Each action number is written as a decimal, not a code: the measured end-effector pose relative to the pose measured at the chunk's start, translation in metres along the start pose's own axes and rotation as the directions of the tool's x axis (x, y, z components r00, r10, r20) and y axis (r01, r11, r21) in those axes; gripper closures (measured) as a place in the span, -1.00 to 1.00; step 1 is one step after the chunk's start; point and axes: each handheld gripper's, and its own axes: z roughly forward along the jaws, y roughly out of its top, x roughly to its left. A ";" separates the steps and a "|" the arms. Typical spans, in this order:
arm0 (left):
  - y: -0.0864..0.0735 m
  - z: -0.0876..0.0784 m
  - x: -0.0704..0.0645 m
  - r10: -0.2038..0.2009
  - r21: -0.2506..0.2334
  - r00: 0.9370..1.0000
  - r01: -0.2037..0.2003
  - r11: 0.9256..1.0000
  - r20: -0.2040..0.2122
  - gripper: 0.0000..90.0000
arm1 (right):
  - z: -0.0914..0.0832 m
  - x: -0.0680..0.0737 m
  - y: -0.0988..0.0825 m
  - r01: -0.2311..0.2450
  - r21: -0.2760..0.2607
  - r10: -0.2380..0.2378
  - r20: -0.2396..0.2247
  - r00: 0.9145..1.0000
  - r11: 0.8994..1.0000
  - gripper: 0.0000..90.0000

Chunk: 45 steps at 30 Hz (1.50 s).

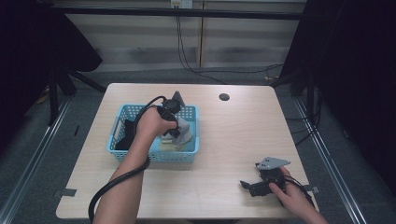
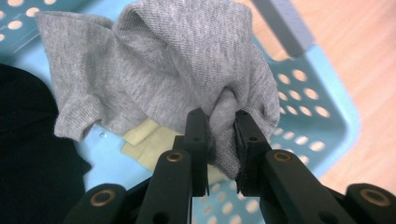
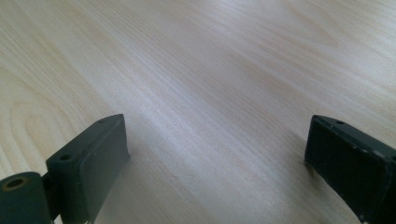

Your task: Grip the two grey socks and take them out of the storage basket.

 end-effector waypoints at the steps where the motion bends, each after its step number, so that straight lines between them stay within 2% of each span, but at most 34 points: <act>1: 0.000 -0.003 -0.001 0.003 0.002 1.000 -0.003 1.000 0.003 0.74 | 0.000 0.000 0.000 -0.001 0.000 0.001 0.000 1.000 1.000 -0.88; 7: 0.000 -0.017 -0.009 0.044 0.023 0.999 -0.045 0.999 0.005 0.72 | 0.000 0.000 0.000 -0.002 0.000 0.002 0.000 1.000 1.000 -0.88; 11: -0.001 -0.023 -0.014 0.062 0.025 0.998 -0.063 0.998 0.029 0.72 | 0.000 0.000 0.000 -0.002 0.000 0.002 0.000 1.000 1.000 -0.88; 18: -0.001 -0.035 -0.024 0.090 0.035 0.995 -0.091 0.995 0.039 0.72 | 0.000 0.000 0.000 0.000 0.000 0.000 0.000 1.000 1.000 -0.88; 21: -0.001 -0.041 -0.029 0.120 0.050 0.992 -0.122 0.991 0.043 0.71 | 0.000 0.000 0.000 0.000 0.000 0.000 0.000 1.000 1.000 -0.88; 28: -0.003 -0.049 -0.039 0.144 0.059 0.989 -0.146 0.988 0.044 0.70 | 0.000 0.000 0.000 0.000 0.000 0.000 0.000 1.000 1.000 -0.88; 34: -0.006 -0.050 -0.050 0.183 0.068 0.982 -0.186 0.980 0.049 0.70 | 0.000 0.000 0.000 -0.002 0.001 0.002 0.000 1.000 1.000 -0.88; 38: -0.007 -0.051 -0.063 0.226 0.065 0.973 -0.229 0.971 0.051 0.69 | 0.000 0.000 0.000 0.001 0.000 -0.001 0.000 1.000 1.000 -0.88; 39: -0.007 -0.051 -0.063 0.226 0.065 0.973 -0.229 0.971 0.051 0.68 | 0.000 0.000 0.000 0.001 0.000 -0.001 0.000 1.000 1.000 -0.88; 42: -0.009 -0.051 -0.072 0.247 0.058 0.968 -0.250 0.967 0.055 0.67 | 0.000 0.000 0.000 -0.001 0.001 0.001 0.000 1.000 1.000 -0.88; 43: -0.009 -0.052 -0.073 0.267 0.070 0.962 -0.270 0.960 0.054 0.67 | 0.000 0.000 0.000 -0.002 0.001 0.002 0.000 1.000 1.000 -0.88; 44: -0.011 -0.051 -0.080 0.272 0.068 0.961 -0.276 0.959 0.056 0.67 | 0.000 0.000 0.000 -0.002 0.001 0.002 0.000 1.000 1.000 -0.88; 45: -0.011 -0.051 -0.080 0.272 0.068 0.961 -0.276 0.959 0.056 0.67 | 0.000 0.000 0.000 -0.002 0.001 0.002 0.000 1.000 1.000 -0.88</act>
